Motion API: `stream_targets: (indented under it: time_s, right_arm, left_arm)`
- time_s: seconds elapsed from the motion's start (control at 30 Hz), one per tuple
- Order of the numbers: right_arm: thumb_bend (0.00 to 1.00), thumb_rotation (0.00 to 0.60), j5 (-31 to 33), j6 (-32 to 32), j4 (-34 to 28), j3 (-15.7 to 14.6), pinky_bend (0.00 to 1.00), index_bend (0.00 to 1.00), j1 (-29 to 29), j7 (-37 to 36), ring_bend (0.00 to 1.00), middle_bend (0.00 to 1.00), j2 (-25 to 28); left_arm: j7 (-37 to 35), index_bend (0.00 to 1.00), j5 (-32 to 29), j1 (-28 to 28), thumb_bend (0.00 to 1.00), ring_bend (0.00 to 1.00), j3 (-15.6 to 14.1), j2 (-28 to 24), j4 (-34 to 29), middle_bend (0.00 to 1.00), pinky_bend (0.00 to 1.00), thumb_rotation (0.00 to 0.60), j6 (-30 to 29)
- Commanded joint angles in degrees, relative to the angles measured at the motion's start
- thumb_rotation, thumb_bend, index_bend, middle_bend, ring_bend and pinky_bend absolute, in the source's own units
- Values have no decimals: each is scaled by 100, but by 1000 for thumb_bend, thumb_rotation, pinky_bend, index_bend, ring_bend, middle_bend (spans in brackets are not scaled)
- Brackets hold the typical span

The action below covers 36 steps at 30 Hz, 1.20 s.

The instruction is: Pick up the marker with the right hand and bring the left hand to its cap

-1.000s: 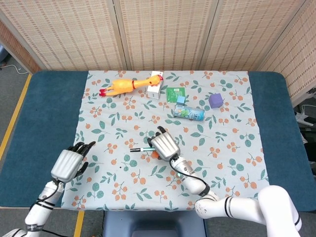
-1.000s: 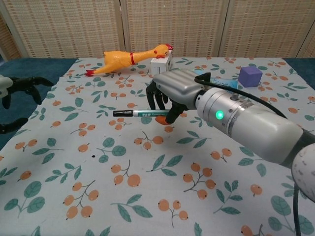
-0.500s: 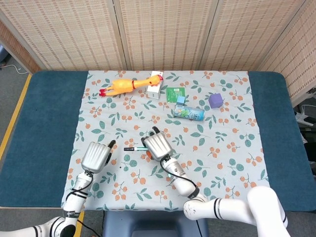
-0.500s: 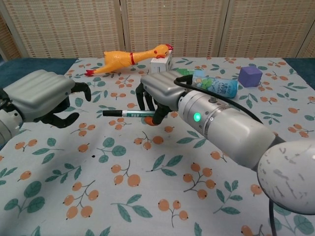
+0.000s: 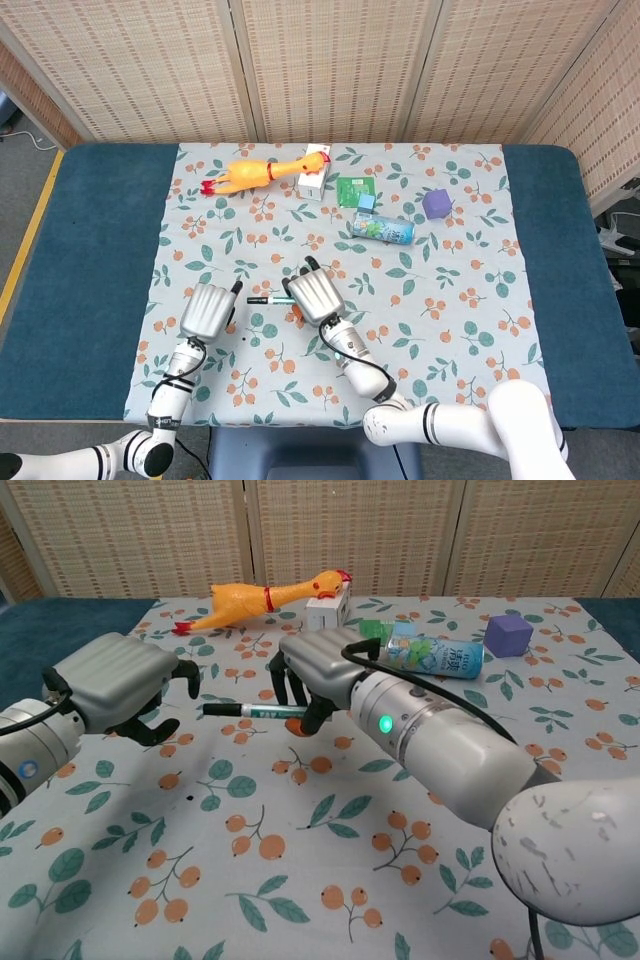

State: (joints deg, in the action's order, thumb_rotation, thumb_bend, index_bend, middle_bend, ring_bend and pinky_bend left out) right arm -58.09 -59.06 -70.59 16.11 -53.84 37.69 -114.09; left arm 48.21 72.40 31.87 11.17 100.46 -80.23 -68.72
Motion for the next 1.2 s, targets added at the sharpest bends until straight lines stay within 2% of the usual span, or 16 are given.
stream_targets:
  time_s: [0.03, 0.2, 0.5, 0.77, 1.2]
  right_arm:
    - [366, 600, 2, 12, 35, 3, 175, 980, 8, -12, 409, 767, -8]
    - [366, 600, -5, 11, 81, -8, 175, 979, 34, -64, 409, 768, -65]
    - [366, 600, -21, -36, 69, 90, 175, 979, 23, -151, 409, 767, -220]
    - [367, 600, -28, -32, 123, 88, 175, 979, 0, -36, 409, 767, -254]
    - [366, 600, 5, -2, 86, 70, 175, 979, 35, 44, 409, 767, -243]
  left_arm:
    - [28, 375, -20, 16, 386, 917, -42, -37, -79, 994, 1000, 600, -14]
    - [-133, 377, -91, 58, 377, 918, -32, -8, -203, 994, 1000, 600, 8]
    - [-437, 430, -199, 262, 385, 920, 87, 284, 188, 996, 1000, 600, 91]
    - [-591, 457, -129, 305, 382, 920, -6, 265, 116, 996, 1000, 600, 63]
    - [-597, 405, -205, 341, 382, 919, -41, 121, -147, 996, 1000, 600, 40]
